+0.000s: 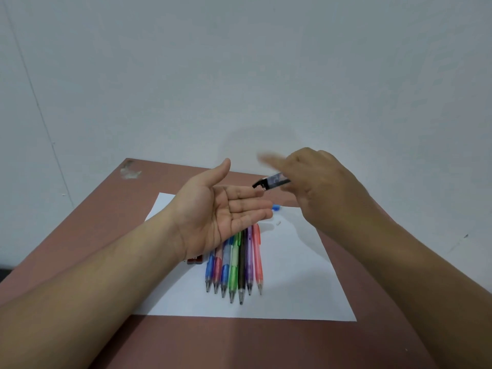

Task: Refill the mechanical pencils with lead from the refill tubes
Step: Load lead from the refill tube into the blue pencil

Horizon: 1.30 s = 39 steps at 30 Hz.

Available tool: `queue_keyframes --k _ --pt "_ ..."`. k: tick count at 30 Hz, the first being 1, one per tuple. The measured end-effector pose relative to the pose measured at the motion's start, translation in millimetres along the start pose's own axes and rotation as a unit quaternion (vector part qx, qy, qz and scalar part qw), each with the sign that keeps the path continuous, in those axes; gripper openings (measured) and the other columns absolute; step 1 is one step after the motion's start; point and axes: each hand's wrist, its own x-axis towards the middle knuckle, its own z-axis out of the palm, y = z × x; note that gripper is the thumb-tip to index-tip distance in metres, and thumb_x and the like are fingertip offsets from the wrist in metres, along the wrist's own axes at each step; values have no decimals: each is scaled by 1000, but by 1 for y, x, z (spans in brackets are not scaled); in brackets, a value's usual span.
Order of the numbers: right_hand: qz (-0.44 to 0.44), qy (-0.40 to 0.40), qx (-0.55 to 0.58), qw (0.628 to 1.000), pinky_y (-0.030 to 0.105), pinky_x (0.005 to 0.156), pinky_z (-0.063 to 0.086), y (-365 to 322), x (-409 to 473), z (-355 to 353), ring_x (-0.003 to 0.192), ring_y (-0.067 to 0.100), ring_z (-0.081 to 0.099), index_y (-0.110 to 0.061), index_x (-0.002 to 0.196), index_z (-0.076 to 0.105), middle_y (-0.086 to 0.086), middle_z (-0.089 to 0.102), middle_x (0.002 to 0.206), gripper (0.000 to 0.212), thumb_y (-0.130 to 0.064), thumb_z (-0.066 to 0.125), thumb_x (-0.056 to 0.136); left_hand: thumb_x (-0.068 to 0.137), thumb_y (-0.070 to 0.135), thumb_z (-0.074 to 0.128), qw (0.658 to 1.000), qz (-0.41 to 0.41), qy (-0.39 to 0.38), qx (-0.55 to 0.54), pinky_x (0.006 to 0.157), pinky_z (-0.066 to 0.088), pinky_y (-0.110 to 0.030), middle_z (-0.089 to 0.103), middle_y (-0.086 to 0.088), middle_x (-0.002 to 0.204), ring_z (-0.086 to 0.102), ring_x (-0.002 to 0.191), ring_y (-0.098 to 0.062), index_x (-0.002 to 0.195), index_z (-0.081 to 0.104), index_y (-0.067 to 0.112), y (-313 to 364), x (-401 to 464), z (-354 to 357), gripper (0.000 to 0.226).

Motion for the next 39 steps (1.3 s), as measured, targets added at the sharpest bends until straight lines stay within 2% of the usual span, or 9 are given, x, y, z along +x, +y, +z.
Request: queue_keyframes --k 2,6,9,12,13,16,22,30,39 --pt "-22 12 -1 1000 40 52 50 3 -2 -1 80 20 47 -34 134 63 -6 58 96 72 11 73 80 99 56 44 1000 1 -2 0 96 54 -42 65 -35 120 67 111 -44 127 55 -13 0 -1 0 75" --pt "19 2 24 1000 44 59 52 -1 0 -2 78 25 49 -45 155 26 -2 56 91 94 3 68 87 101 52 44 1000 -1 3 -6 98 52 -43 65 -35 121 66 112 -45 128 55 -13 0 -1 2 71" --pt "-11 19 11 1000 44 57 53 1 -4 -3 81 23 51 -37 138 58 -6 58 96 71 7 73 84 102 51 42 1000 1 0 -7 98 52 -43 65 -34 121 66 113 -45 128 54 -13 -1 -1 2 70" --pt "26 -12 37 999 44 66 54 -1 -1 -4 82 24 52 -53 155 19 -3 56 94 98 1 67 90 102 51 42 1000 -2 -1 -9 98 51 -43 65 -34 121 66 112 -45 128 54 -12 -1 -1 2 69" --pt "37 -19 54 998 44 68 54 -2 -1 -6 83 24 53 -55 154 19 -3 56 93 98 1 66 89 102 51 42 1000 -2 -2 -8 98 52 -43 65 -34 121 66 112 -44 128 54 -12 -1 -1 2 69" --pt "1 12 43 999 42 65 55 4 -3 -3 84 24 54 -34 132 64 -5 58 96 64 9 69 84 102 49 42 1000 1 0 -5 94 55 -42 65 -34 120 67 111 -44 128 55 -12 -1 -1 2 68" --pt "28 33 80 996 39 72 54 3 -4 0 88 21 57 -29 131 66 -3 58 98 57 7 66 88 105 36 44 996 70 32 49 89 59 -38 71 -28 113 71 105 -38 120 62 -8 -4 3 1 50" --pt "73 40 118 990 35 77 54 -4 -6 -4 91 17 59 -29 130 68 -4 60 99 43 -5 68 94 99 25 60 887 250 135 364 85 60 -36 76 -1 99 71 96 -19 98 74 13 -7 4 -4 19" --pt "73 55 110 990 16 74 43 -8 -11 -3 89 14 57 -28 131 68 -5 60 98 43 -8 69 93 90 32 71 844 315 127 414 77 58 -26 76 11 92 70 89 -4 100 75 29 -13 3 0 12"
